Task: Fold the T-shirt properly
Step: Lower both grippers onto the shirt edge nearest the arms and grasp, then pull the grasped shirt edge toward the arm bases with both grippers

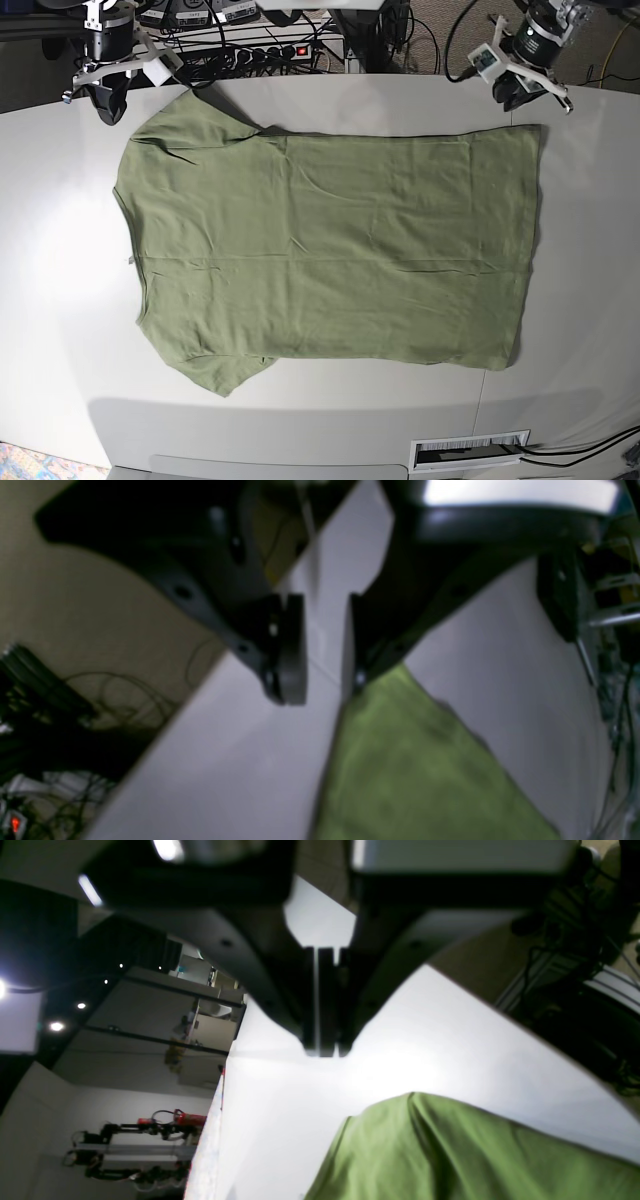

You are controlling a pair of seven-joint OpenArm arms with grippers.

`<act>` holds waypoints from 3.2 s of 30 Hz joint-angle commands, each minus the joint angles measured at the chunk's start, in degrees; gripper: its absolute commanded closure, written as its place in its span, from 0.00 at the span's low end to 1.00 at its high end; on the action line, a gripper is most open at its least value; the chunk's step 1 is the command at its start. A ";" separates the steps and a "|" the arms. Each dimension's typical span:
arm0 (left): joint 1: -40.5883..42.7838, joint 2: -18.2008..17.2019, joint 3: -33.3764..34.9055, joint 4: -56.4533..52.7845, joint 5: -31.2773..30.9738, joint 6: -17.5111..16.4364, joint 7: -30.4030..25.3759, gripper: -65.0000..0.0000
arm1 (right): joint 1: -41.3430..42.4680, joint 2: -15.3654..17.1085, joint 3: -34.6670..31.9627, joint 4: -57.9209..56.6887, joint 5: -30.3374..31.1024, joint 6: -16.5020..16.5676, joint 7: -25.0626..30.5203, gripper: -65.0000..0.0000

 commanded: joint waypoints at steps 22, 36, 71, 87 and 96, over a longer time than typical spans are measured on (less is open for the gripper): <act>-9.86 -9.55 7.87 -7.87 2.82 0.85 -4.68 0.71 | -0.48 0.52 0.24 1.01 -1.14 -0.85 -0.33 0.81; -16.31 -10.49 16.90 -13.42 8.13 1.18 -2.38 1.00 | -0.50 0.52 0.24 1.01 -1.18 -0.85 -1.97 0.81; -11.06 -15.08 16.92 -9.42 11.91 9.33 0.26 1.00 | 7.69 0.55 0.22 0.96 20.90 25.42 5.25 0.55; -11.08 -15.08 16.92 -9.42 11.93 9.35 0.24 1.00 | 9.35 0.52 0.17 0.81 25.29 28.15 7.76 0.55; -11.08 -15.08 16.92 -9.42 12.76 9.57 0.24 1.00 | 11.10 0.52 0.07 -4.61 25.29 28.17 8.46 0.55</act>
